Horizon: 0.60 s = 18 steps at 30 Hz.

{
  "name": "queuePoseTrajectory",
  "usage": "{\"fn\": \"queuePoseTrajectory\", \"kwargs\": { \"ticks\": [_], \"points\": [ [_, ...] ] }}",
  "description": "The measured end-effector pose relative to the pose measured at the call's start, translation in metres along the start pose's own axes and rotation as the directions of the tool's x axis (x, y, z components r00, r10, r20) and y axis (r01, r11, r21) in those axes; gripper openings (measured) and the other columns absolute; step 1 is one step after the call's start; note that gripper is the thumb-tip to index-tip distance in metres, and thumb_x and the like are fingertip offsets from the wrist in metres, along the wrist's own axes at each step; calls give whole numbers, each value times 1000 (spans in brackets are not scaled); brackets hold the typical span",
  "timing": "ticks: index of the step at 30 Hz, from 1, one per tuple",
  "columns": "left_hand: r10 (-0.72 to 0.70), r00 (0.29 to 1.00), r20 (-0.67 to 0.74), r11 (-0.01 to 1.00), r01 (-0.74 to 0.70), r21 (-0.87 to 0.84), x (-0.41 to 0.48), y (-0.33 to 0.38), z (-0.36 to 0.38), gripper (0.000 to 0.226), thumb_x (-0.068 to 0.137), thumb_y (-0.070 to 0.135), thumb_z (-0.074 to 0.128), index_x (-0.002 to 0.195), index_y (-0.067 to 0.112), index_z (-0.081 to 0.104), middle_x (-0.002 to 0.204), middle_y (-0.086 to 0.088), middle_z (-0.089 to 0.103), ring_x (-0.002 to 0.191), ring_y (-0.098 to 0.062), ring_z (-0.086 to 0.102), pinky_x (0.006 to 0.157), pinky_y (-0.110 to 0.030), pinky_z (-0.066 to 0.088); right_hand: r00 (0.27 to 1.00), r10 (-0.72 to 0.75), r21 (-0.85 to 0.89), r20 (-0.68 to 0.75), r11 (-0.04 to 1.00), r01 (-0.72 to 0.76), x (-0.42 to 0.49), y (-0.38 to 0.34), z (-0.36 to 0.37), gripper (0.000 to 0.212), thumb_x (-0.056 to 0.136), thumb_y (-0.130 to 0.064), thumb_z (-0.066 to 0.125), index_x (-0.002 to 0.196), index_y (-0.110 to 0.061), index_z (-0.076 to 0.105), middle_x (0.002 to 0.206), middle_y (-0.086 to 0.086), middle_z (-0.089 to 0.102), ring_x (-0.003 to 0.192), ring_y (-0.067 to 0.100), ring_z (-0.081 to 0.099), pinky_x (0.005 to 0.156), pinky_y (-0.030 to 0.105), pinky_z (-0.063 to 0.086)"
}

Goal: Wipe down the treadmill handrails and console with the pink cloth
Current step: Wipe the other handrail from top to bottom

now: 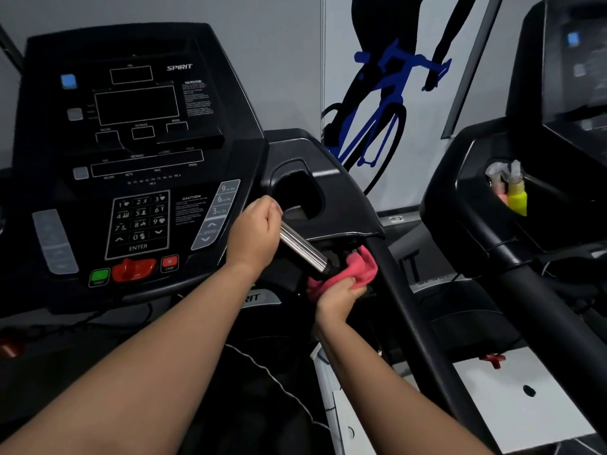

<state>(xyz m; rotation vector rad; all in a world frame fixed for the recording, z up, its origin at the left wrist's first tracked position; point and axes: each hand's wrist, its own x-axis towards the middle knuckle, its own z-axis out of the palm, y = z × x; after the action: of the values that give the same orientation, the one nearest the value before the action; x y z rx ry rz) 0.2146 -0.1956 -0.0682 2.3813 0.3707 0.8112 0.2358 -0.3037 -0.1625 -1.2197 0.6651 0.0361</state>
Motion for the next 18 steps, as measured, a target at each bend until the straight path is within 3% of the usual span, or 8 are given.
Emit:
{"fn": "queuePoseTrajectory", "kwargs": {
  "ticks": [3,6,9,11,14,16,18],
  "points": [
    [11,1000,-5,1000,-10,20,3,0,-1,24,97,11,39,82,12,57,78,7,53,71,-10,48,58,-24,31,991,123,-32,51,992,-122,4,10,-2,45,95,-29,32,127,1,40,125,27,52,112,41,53,99,44,41],
    [7,1000,0,1000,-7,17,3,-1,-1,23,97,11,39,82,12,57,81,4,55,76,-15,50,64,-27,31,957,190,-243,219,961,-135,0,22,-17,34,99,-25,31,117,-3,49,107,18,59,100,34,59,93,44,48],
    [-15,999,28,1000,15,21,1,2,-3,23,98,14,37,83,16,55,83,6,54,78,-13,50,65,-27,31,850,276,-569,449,822,33,-6,28,-44,43,101,-30,31,117,1,57,99,13,59,99,28,59,84,31,45],
    [-32,998,46,999,31,26,0,3,-4,23,99,16,36,85,19,54,84,9,52,79,-12,49,65,-25,30,785,303,-672,540,716,186,-8,29,-58,37,97,-26,39,116,-1,59,97,10,60,95,24,58,77,27,42],
    [-74,994,82,997,74,11,0,0,-4,24,100,22,35,95,21,58,97,6,58,94,-15,53,75,-28,37,749,316,-657,583,726,204,-14,25,-70,27,93,-25,46,110,-8,58,87,2,59,89,21,57,69,27,41],
    [-153,984,90,987,156,-31,-4,2,-3,30,102,28,35,114,18,60,118,-2,59,114,-21,51,94,-35,41,750,300,-631,589,751,195,-19,18,-72,23,92,-24,47,108,-11,57,83,0,57,86,20,56,67,27,42],
    [-242,967,84,959,251,-128,-16,9,-4,40,102,34,34,135,17,50,137,-5,49,128,-23,43,108,-37,34,743,287,-598,605,780,184,-23,8,-71,17,92,-22,49,106,-13,55,84,1,58,84,19,57,71,27,43]
  ]
}}
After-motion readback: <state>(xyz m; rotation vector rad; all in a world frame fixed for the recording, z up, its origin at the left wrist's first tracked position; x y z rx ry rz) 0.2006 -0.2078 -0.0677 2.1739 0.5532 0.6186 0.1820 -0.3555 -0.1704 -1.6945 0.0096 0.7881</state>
